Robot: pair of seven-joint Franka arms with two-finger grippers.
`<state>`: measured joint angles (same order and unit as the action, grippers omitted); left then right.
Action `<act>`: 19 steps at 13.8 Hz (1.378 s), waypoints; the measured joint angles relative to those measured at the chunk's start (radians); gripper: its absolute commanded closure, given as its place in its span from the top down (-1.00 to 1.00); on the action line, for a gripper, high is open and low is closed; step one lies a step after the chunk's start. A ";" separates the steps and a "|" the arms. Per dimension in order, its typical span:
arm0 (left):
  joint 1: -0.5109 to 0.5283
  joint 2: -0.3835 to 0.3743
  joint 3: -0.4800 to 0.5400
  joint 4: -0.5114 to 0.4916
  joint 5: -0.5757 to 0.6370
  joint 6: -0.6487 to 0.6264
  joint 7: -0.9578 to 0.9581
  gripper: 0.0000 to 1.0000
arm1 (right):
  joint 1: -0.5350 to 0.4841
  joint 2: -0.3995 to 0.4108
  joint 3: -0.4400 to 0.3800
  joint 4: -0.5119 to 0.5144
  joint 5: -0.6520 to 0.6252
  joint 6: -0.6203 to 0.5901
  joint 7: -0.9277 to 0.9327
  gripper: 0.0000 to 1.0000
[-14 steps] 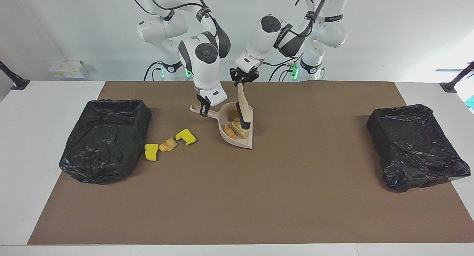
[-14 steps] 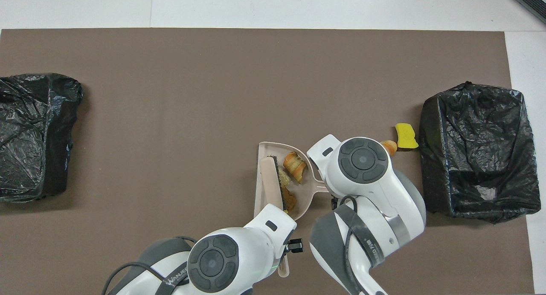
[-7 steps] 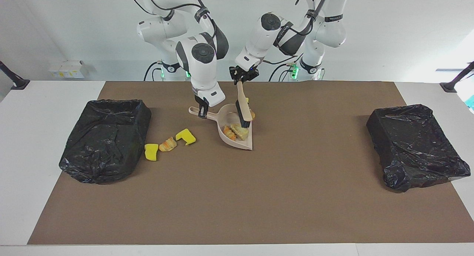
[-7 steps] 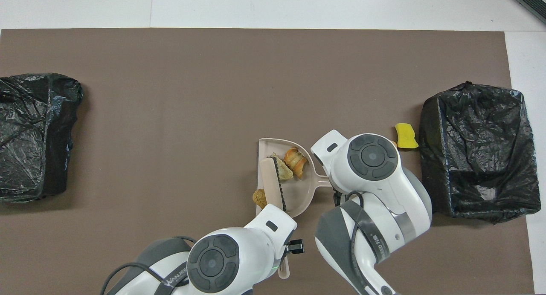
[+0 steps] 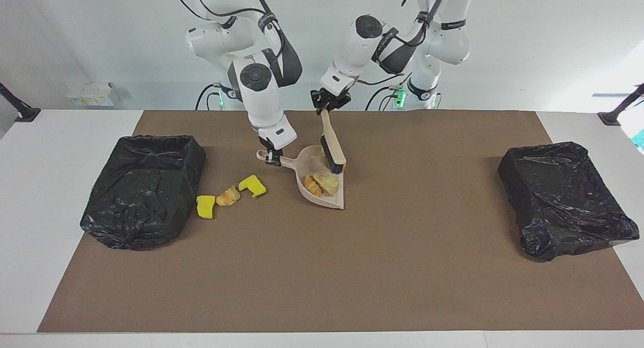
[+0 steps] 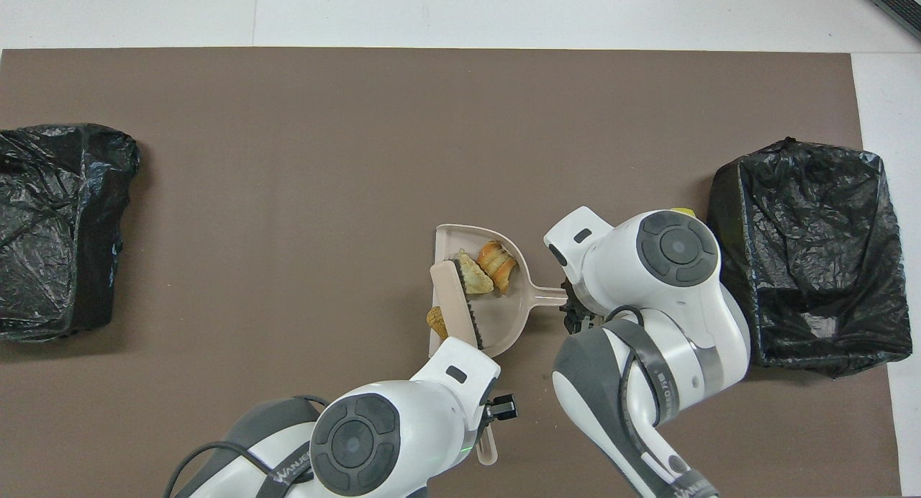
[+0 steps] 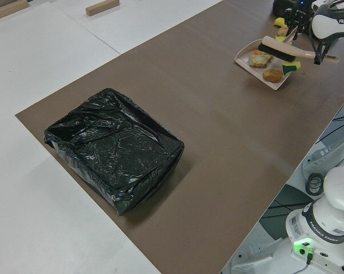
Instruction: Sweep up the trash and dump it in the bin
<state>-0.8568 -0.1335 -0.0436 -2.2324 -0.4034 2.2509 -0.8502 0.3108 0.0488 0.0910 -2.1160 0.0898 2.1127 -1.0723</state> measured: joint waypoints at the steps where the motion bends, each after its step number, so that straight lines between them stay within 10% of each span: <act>1: 0.000 0.002 0.003 0.019 -0.001 0.000 -0.020 -1.00 | -0.003 0.000 0.000 -0.003 0.017 0.009 -0.001 -1.00; 13: 0.088 0.005 0.017 0.062 -0.008 -0.234 -0.123 -1.00 | -0.100 0.002 -0.001 -0.004 0.139 0.002 -0.202 -1.00; 19: 0.077 -0.048 -0.031 -0.075 -0.008 -0.249 -0.435 -1.00 | -0.155 0.000 -0.002 -0.002 0.091 -0.053 -0.367 -1.00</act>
<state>-0.7797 -0.1818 -0.0747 -2.3072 -0.4111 2.0019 -1.2851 0.1561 0.0492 0.0891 -2.1185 0.1807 2.0599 -1.4395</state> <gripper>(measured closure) 0.740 0.674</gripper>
